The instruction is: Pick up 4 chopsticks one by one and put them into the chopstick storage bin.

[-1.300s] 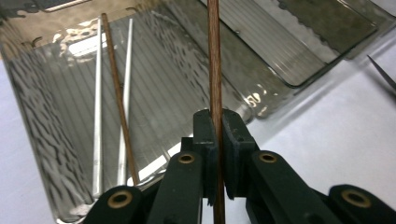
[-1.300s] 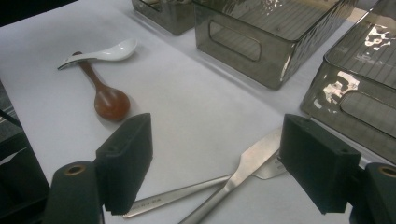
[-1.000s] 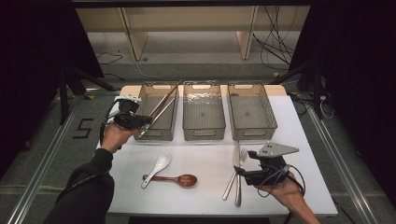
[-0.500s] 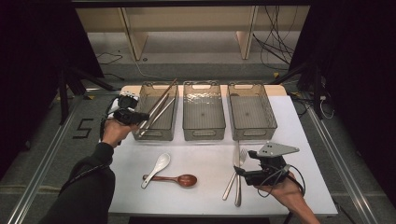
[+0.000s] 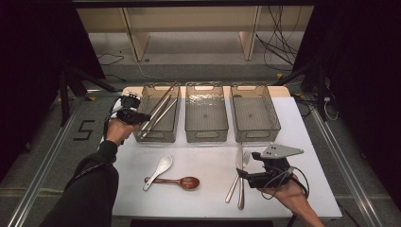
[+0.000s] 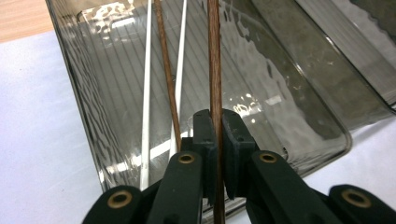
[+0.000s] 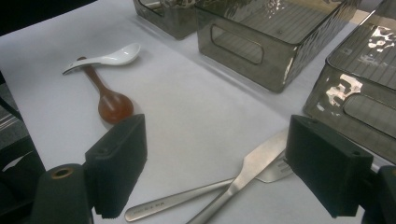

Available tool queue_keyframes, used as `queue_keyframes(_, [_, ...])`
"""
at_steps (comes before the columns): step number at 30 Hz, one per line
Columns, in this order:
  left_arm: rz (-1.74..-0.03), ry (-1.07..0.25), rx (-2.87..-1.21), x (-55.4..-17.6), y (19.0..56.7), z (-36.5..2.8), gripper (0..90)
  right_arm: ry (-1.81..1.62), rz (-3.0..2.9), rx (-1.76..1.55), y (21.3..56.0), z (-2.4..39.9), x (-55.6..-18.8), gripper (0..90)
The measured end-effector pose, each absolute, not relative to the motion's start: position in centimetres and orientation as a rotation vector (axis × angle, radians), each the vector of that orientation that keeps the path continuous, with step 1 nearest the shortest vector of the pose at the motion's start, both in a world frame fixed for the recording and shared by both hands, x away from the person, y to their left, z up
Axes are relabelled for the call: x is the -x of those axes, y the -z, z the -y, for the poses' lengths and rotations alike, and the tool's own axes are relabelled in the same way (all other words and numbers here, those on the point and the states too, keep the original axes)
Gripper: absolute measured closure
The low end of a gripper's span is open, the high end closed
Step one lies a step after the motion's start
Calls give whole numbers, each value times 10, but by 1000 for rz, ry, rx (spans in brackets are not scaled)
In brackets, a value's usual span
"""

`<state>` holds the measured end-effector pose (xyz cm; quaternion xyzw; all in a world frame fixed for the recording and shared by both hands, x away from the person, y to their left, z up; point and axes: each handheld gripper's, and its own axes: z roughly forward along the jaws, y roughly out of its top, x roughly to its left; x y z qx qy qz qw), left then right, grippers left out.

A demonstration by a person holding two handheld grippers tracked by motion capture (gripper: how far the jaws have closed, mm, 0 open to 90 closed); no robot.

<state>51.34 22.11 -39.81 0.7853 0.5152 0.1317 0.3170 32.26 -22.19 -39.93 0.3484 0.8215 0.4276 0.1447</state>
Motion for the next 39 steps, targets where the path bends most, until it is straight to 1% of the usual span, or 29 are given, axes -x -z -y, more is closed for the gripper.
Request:
queue_keyframes(15, [-1422, -344, -2062, -524, 406, -223, 835, -1233, -2365, -1001, 399, 222, -323, 216])
queue_keyframes(17, [-1423, -340, -2053, -524, 405, -223, 773, -1232, -2367, -1003, 399, 222, -323, 217])
queue_keyframes(19, [-1425, -348, -2056, -524, 404, -223, 686, -1231, -2367, -1002, 399, 222, -323, 217])
queue_keyframes(22, [-1426, -342, -2043, -521, 402, -222, 609, -1231, -2368, -1003, 399, 222, -323, 218])
queue_keyframes(26, [-1407, -307, -2053, -512, 397, -219, 467, -1231, -2368, -1002, 399, 222, -323, 218])
queue_keyframes(29, [-1387, -284, -2032, -501, 393, -216, 392, -1232, -2366, -1003, 399, 221, -322, 218])
queue_keyframes(34, [-1342, -259, -2024, -480, 387, -213, 323, -1233, -2362, -1005, 399, 221, -322, 218])
queue_keyframes(39, [-1302, -245, -2051, -462, 385, -209, 295, -1233, -2360, -1004, 398, 221, -322, 219])
